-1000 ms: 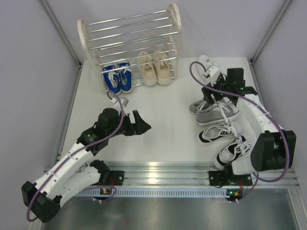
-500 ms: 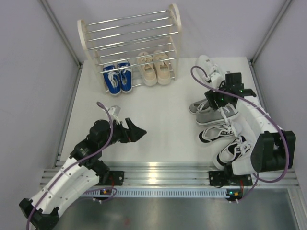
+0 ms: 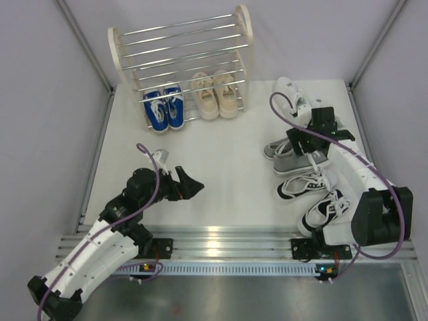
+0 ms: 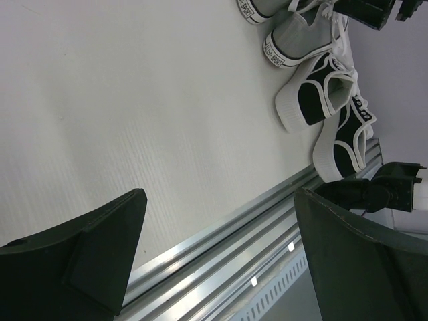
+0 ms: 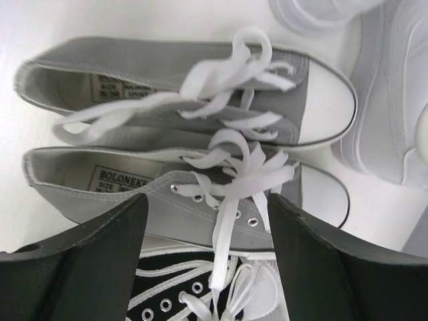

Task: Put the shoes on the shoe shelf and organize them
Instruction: Pick up the shoe at the center of the board.

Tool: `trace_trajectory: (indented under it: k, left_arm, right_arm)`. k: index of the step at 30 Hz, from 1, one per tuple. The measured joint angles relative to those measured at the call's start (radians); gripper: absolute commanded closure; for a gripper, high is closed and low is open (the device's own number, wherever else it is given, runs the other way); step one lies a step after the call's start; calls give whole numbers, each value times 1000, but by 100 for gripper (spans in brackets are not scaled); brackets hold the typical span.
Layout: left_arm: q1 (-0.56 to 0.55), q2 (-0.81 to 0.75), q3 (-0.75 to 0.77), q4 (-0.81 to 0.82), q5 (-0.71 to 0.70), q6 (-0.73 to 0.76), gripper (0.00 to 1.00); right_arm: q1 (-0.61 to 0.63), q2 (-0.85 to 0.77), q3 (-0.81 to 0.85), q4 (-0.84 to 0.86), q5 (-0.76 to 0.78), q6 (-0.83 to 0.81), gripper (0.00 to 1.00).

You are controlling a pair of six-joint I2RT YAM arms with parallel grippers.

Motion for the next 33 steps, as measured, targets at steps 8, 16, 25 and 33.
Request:
trace_trajectory:
  k: [8,16,25,33]
  left_arm:
    - [0,28,-3,2,0,-11,2]
    - [0,35,-5,3,1,-20,2]
    - [0,-11,-27,2,1,-43,2]
    - [0,-12,-31,3,2,-45,2]
  right_arm:
    - [11,33,190,9,-124,-37,30]
    - [101,218,299,-4,-60,-98,25]
    - [121,256,301,-66,-47,-335,28]
    - [119,385,314,-64,-15,-403,42]
